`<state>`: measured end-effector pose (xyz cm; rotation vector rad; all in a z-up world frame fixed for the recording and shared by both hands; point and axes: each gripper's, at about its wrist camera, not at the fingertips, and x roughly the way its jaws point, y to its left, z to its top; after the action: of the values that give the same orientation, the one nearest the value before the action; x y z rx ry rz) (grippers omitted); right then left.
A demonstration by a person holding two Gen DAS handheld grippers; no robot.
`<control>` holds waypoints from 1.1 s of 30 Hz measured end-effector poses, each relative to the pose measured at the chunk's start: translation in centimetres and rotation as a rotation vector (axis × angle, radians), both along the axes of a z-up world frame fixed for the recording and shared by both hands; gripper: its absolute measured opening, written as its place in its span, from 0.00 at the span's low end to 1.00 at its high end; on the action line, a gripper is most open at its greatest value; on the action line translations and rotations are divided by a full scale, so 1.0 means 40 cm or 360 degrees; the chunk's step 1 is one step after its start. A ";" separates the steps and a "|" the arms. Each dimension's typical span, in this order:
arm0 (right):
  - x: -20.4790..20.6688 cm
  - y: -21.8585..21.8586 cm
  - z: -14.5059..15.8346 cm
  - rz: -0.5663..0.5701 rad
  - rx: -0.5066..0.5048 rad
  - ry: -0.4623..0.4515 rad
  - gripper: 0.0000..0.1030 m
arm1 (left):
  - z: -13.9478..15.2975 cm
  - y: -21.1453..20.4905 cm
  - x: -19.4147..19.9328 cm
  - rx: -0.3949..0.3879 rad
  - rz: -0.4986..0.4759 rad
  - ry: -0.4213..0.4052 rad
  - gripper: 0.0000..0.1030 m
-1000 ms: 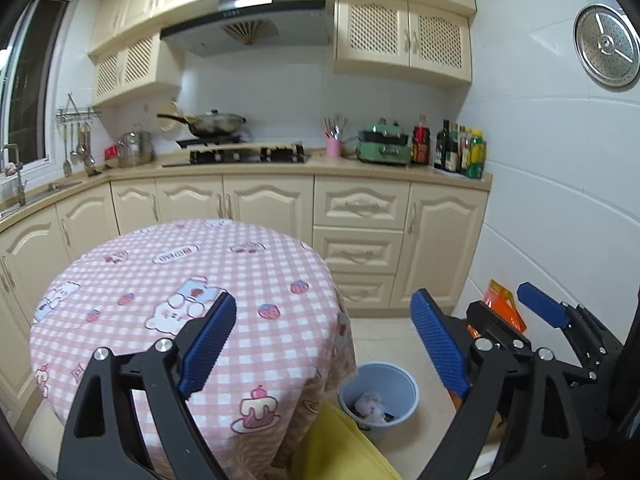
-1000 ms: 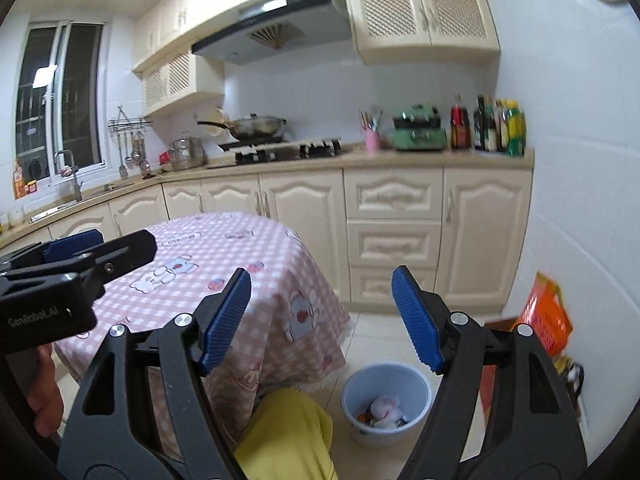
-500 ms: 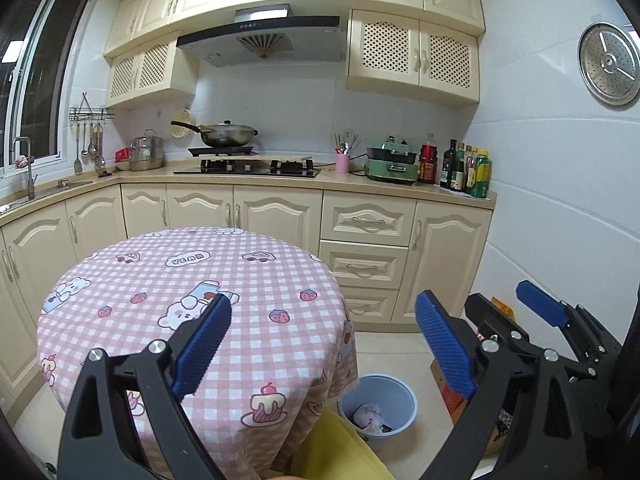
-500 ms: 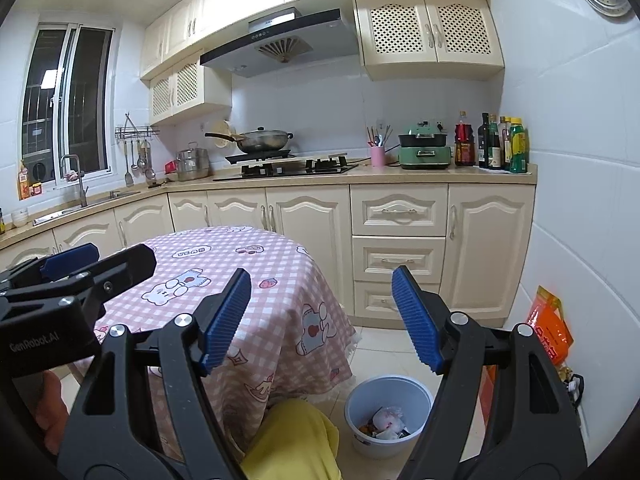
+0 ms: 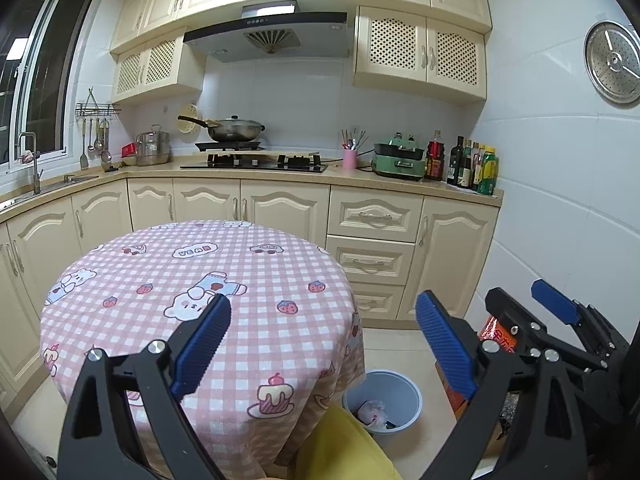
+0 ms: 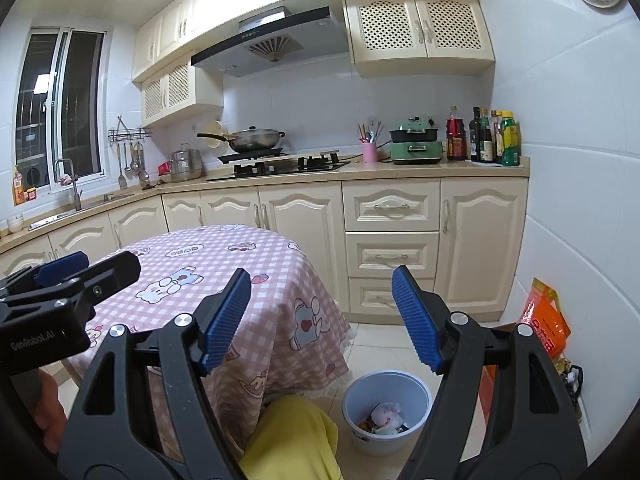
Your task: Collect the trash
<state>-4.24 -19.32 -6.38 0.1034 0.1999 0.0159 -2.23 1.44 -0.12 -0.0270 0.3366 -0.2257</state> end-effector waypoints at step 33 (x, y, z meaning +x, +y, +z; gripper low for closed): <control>0.010 -0.002 -0.008 -0.0015 -0.0003 0.0044 0.71 | -0.012 0.001 -0.007 0.0032 0.0027 0.0001 0.91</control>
<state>-3.85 -19.40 -6.72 0.1029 0.2272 0.0051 -2.51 1.47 -0.62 -0.0101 0.3392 -0.2056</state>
